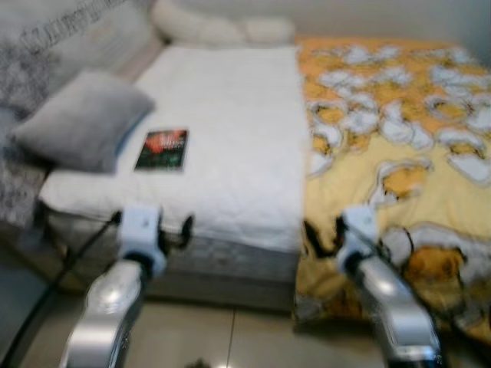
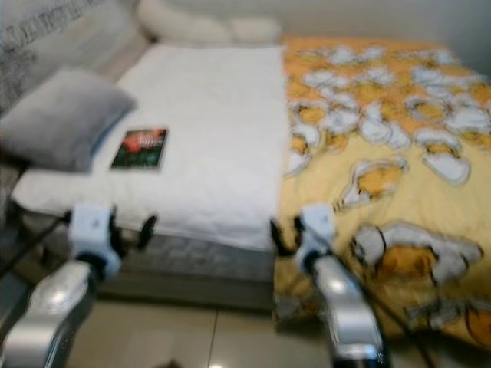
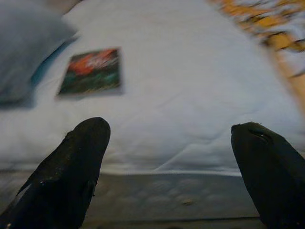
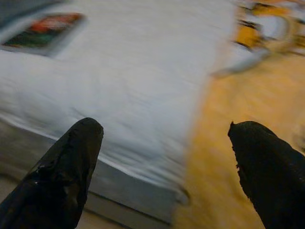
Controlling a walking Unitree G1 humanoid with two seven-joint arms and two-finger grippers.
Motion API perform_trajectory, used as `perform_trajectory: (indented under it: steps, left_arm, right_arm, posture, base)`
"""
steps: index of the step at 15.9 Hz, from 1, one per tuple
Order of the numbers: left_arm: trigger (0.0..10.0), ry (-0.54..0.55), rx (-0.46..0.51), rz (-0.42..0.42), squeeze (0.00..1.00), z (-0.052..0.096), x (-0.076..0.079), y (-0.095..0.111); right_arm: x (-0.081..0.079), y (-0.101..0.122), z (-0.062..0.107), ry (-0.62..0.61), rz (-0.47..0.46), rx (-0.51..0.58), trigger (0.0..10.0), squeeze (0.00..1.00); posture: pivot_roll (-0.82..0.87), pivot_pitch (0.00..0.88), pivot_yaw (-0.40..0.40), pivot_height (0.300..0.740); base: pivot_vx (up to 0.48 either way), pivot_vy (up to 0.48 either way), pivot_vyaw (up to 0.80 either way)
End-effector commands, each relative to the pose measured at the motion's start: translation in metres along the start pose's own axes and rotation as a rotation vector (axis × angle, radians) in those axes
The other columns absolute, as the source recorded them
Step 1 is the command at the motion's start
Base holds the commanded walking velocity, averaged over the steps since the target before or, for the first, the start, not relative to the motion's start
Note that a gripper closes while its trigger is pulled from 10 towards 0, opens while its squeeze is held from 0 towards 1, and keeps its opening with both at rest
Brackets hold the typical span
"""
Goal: Clean up the room
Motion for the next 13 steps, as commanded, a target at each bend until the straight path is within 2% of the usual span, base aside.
perform_trajectory:
  steps: [1, 4, 6, 7, 13]
  left_arm:
    - [10.0, -0.01, 0.022, 0.001, 0.0, -0.003, 0.004, 0.007]
    - [10.0, -0.024, 0.024, 0.001, 0.0, -0.004, 0.007, 0.008]
    - [10.0, -0.044, 0.024, 0.003, 0.0, -0.006, 0.013, 0.008]
    - [10.0, -0.048, 0.025, 0.002, 0.0, -0.007, 0.014, 0.009]
    - [10.0, -0.039, 0.03, -0.011, 0.0, -0.008, 0.007, 0.012]
  right_arm:
    - [0.008, 0.0, 0.003, -0.018, 0.012, -0.005, 10.0, 0.0]
    - [0.012, -0.001, 0.003, -0.032, 0.011, -0.022, 10.0, 0.0]
    - [0.018, 0.0, 0.003, -0.057, 0.008, -0.025, 10.0, 0.0]
    - [0.019, 0.001, 0.002, -0.058, 0.013, -0.021, 10.0, 0.0]
    - [0.008, 0.002, -0.005, 0.003, 0.035, -0.027, 10.0, 0.0]
  posture:
    - [0.03, 0.0, 0.004, 0.74]
    - [0.02, 0.0, 0.01, 0.74]
    - [0.01, 0.0, 0.015, 0.74]
    - [0.01, 0.0, 0.016, 0.74]
    - [0.03, 0.0, 0.019, 0.74]
  base:
    - [0.3, 0.0, 0.0]
    - [0.299, 0.0, 0.0]
    - [0.298, 0.0, -0.8]
    - [0.3, 0.0, 0.0]
    - [0.29, 0.0, 0.0]
Point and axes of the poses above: a point about 5 cm out from each wrist's last joint towards the gripper, its own z axis pointing back from the gripper into the wrist, its own y axis along the axis of the wrist's last joint, x = y × z, the point moved 4 cm from there along -z, pointing out of the wrist towards the gripper, and after that the axes turned 3 degrees about -z, right-handed, at the moved point
